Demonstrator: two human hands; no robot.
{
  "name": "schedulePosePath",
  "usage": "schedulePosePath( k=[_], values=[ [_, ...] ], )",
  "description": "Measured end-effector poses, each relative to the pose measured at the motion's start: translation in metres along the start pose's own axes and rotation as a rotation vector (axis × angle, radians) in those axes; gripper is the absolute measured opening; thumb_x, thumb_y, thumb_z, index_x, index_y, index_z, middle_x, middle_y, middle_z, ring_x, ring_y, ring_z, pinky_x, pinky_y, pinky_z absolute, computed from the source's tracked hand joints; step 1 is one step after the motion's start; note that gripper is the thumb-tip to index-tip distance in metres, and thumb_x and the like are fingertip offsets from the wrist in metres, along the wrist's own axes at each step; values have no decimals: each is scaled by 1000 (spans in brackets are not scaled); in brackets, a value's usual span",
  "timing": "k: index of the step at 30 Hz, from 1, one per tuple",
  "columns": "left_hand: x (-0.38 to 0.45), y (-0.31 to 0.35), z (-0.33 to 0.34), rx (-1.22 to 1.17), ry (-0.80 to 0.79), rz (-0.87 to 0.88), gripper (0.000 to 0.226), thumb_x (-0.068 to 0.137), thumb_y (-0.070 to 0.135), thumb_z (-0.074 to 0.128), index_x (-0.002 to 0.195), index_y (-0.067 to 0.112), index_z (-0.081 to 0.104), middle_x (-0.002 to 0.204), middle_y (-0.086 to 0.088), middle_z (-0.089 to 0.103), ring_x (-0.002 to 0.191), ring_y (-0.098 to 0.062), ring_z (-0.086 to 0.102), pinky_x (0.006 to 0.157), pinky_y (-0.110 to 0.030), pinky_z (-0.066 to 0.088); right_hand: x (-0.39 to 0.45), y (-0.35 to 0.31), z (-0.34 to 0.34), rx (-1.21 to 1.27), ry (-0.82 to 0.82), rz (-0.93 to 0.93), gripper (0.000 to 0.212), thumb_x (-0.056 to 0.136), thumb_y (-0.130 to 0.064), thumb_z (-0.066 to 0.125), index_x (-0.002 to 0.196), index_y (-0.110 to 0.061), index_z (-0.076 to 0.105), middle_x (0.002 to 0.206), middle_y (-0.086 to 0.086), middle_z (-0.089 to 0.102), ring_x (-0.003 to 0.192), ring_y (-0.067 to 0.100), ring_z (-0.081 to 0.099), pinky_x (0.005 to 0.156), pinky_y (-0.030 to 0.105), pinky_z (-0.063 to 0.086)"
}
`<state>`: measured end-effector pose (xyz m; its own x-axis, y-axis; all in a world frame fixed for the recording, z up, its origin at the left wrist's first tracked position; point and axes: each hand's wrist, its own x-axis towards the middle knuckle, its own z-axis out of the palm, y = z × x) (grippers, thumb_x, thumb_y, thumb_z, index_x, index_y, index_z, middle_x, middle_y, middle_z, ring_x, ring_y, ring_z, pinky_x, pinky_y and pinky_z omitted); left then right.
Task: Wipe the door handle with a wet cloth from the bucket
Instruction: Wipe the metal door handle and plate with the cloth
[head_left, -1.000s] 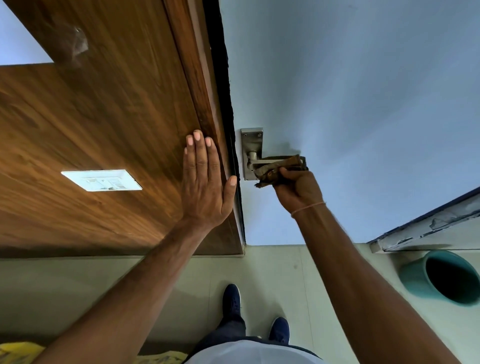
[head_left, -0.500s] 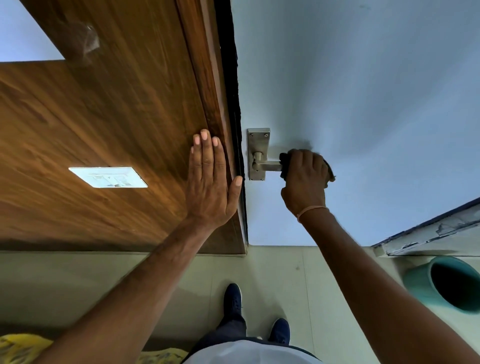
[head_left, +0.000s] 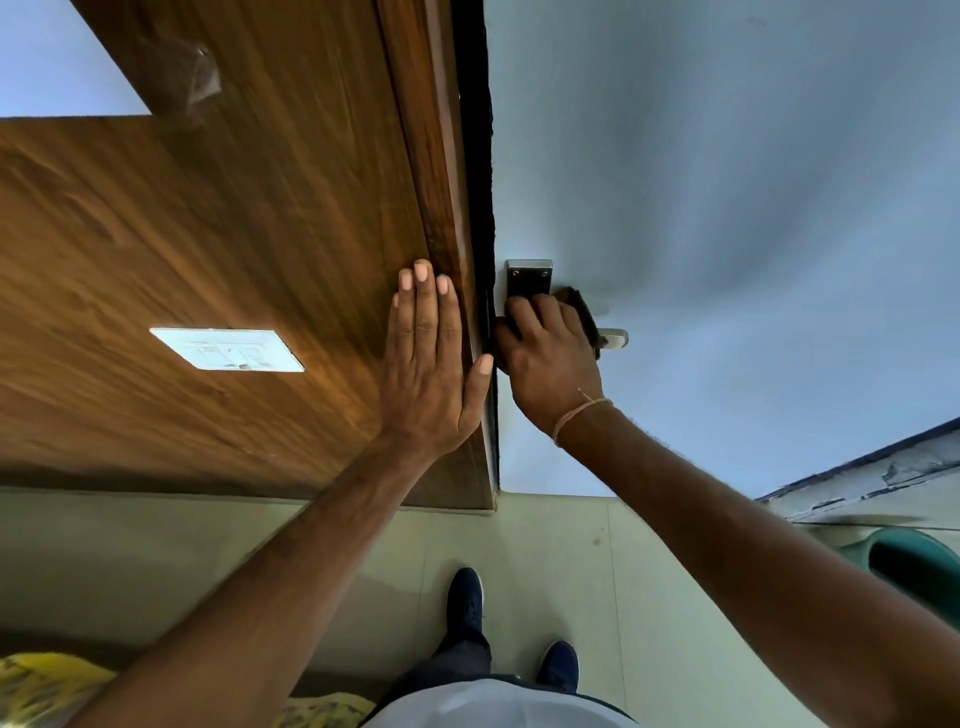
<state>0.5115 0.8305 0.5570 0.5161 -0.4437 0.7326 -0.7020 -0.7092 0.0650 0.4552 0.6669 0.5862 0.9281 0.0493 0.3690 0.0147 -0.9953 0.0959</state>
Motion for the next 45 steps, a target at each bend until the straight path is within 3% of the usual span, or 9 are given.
schedulePosePath(
  k=[5,9,13,18,27,31,36,41,45],
  values=[
    [-1,-1,0,-4,5,-1,77,115,47,28,173,-1,11,181,-23,7,174,-35,4,140,-54,20,2,14,2,-72,-3,-191,26,102,-18,57,123,-12,71,124,12,69,127,38,60,109,47,50],
    [-2,-2,0,6,-9,-5,78,116,48,26,174,-1,12,183,-21,4,174,-35,4,141,-53,18,-10,21,0,94,61,2,43,95,-10,44,134,-7,61,133,19,66,119,39,62,104,49,53],
    [-2,-2,2,3,-8,-3,78,116,50,24,175,1,8,185,-16,-2,174,-35,4,142,-51,15,-20,21,-5,144,91,235,51,83,-1,53,133,-2,64,125,23,64,110,42,62,94,49,55],
    [-3,-4,3,13,-12,-2,78,116,50,25,175,2,8,185,-17,-1,174,-36,6,142,-50,13,-13,-6,-8,87,113,312,46,94,-12,37,129,-1,65,117,22,64,106,41,61,94,50,52],
    [-3,-5,1,-10,-16,-5,77,117,48,27,175,2,10,185,-21,9,174,-36,8,141,-52,18,-7,10,15,-113,112,-206,30,106,-20,53,127,-11,74,134,12,66,132,39,58,116,50,45],
    [-3,-4,1,-15,-11,-3,77,117,48,27,175,1,11,185,-22,9,174,-37,9,141,-53,18,-12,31,19,-46,135,-291,36,105,-14,48,137,-14,66,141,11,62,134,38,54,113,52,43],
    [-2,0,2,-21,12,-10,77,116,50,23,175,3,7,185,-15,-3,174,-35,6,141,-53,17,-45,55,20,250,284,197,56,87,6,55,137,-15,67,129,9,68,115,38,61,103,47,46],
    [0,6,2,-15,11,-38,79,115,49,21,173,-4,14,180,-31,19,173,-36,3,141,-54,16,-57,46,12,953,411,801,49,89,5,65,130,-22,68,130,-5,68,118,5,64,99,25,57],
    [0,8,1,-3,19,-45,79,115,49,21,172,-5,16,178,-33,23,173,-35,3,141,-54,17,-41,34,5,1574,482,1216,44,91,7,66,128,-15,62,110,-9,80,93,34,81,62,46,66]
  ],
)
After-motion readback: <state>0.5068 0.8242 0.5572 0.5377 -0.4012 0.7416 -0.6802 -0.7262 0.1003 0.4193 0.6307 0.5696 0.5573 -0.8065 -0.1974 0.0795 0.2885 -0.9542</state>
